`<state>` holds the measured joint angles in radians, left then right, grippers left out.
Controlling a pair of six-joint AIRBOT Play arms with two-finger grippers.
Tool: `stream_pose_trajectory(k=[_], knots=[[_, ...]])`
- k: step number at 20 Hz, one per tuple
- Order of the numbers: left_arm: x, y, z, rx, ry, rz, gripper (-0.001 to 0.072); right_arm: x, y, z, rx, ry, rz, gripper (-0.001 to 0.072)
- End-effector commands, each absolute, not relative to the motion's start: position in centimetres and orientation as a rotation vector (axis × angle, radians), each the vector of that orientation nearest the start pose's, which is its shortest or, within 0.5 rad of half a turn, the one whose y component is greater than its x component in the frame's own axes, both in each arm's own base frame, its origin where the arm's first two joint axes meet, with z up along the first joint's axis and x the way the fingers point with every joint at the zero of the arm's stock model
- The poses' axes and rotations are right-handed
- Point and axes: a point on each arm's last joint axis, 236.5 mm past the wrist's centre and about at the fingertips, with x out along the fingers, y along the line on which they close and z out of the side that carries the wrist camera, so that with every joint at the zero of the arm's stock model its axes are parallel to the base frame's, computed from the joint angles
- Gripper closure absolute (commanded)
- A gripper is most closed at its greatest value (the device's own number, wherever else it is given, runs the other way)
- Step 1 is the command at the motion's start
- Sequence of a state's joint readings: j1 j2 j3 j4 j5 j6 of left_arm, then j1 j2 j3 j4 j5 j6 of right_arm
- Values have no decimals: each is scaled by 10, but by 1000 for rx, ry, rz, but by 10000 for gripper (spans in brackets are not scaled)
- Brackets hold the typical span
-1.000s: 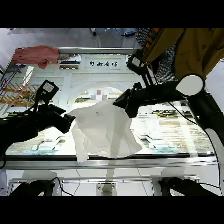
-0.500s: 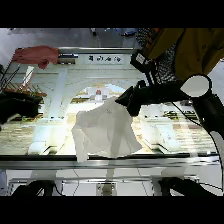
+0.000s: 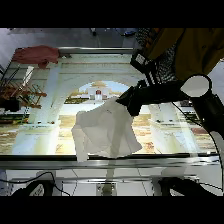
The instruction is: Fold the clothes and pants, and hang the long-sleeved shirts on hangers.
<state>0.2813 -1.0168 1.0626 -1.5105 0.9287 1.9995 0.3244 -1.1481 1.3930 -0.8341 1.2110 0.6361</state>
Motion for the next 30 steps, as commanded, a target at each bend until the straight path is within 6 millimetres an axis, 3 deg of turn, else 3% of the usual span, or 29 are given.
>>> stream_pose_trajectory(k=[1,7,12,18,19,20,22,24,28,30], knots=[[395,148,45,455,1037,67,239,325,265,201,-384,551,1170,681],[404,150,-25,538,1170,-54,239,326,264,198,-382,561,1163,681],[425,163,-47,620,1141,-51,239,326,264,198,-362,579,1152,680],[425,181,-65,745,1190,-60,241,327,263,198,-347,589,1143,680],[425,181,-66,744,1189,-59,393,327,263,197,-344,593,1140,680],[425,181,-65,744,1191,-59,672,327,262,197,-346,594,1138,680],[426,180,-58,738,1179,-48,680,328,262,196,-349,595,1136,680],[426,179,-39,735,1147,-24,680,328,262,196,-349,595,1136,680],[422,176,40,739,1002,61,680,328,262,196,-350,595,1136,680],[410,169,77,711,945,92,681,328,261,196,-355,597,1133,680]])
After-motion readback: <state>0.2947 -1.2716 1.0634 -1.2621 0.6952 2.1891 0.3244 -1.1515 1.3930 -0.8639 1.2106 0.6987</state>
